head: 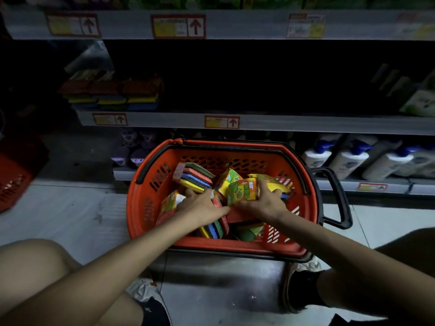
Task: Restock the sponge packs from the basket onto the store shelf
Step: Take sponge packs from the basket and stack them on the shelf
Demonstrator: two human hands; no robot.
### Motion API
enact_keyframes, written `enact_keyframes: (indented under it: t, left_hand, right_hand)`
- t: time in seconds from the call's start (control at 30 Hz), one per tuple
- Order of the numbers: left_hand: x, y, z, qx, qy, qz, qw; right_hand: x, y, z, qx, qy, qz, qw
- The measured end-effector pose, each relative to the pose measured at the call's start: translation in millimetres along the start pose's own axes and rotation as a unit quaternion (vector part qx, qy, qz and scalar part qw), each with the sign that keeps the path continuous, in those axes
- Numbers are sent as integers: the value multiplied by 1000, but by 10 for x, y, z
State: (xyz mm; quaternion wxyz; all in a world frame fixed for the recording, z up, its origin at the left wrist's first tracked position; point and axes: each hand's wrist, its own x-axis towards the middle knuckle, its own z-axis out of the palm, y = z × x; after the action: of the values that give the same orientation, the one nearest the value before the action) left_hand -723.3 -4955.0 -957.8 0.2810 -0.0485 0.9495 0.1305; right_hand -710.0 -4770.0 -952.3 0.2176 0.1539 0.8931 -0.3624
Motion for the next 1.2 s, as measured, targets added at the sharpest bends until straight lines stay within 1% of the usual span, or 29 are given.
enact_keyframes:
  t: [0.07, 0.1, 0.17, 0.27, 0.33, 0.43, 0.5, 0.63, 0.7, 0.8, 0.9, 0.97, 1.03, 1.13, 1.2]
  left_hand:
    - [30, -13, -63, -43, -43, 1, 998]
    - [32, -13, -107, -66, -52, 3, 996]
    - [27, -30, -233, -125, -59, 6, 990]
    - [-26, -109, -505, -235, -72, 11, 969]
    - [-43, -204, -683, -285, -64, 11, 956]
    - [-139, -312, -948, -362, -45, 9, 931]
    - [-161, -365, -1089, -427, -31, 9, 904]
    - [-164, -359, -1241, -576, 1, 40, 817]
    - [-150, -323, -1254, -623, 18, 51, 781]
    - [-127, -261, -1261, -694, 34, 64, 717]
    - [-79, -257, -1287, -738, 50, 64, 670]
    - [-27, -285, -1319, -762, 47, 62, 642]
    - [-16, -292, -1362, -777, 40, 54, 625]
    - [24, -289, -1403, -784, 44, 38, 618]
    - [46, -250, -1427, -787, 42, 30, 615]
  right_hand:
    - [-12, -27, -30, 14, -8, 0, 1000]
    - [1, -31, -53, 19, -11, 0, 1000]
    - [40, -29, -122, 41, -20, -6, 999]
    - [74, -51, -281, 116, -27, -35, 992]
    - [77, -114, -404, 163, -44, -60, 984]
    - [76, -270, -576, 194, -59, -88, 975]
    - [57, -411, -673, 206, -60, -109, 971]
    - [-17, -694, -902, 214, -48, -146, 965]
    - [-48, -807, -1003, 235, -50, -155, 958]
    - [-66, -948, -1106, 257, -55, -167, 950]
    - [-50, -1042, -1191, 256, -44, -178, 949]
    - [-30, -1084, -1231, 272, -29, -177, 946]
    - [-33, -1122, -1226, 294, -25, -177, 939]
    - [-36, -1177, -1143, 308, -43, -182, 933]
    - [-19, -1225, -1082, 306, -39, -193, 931]
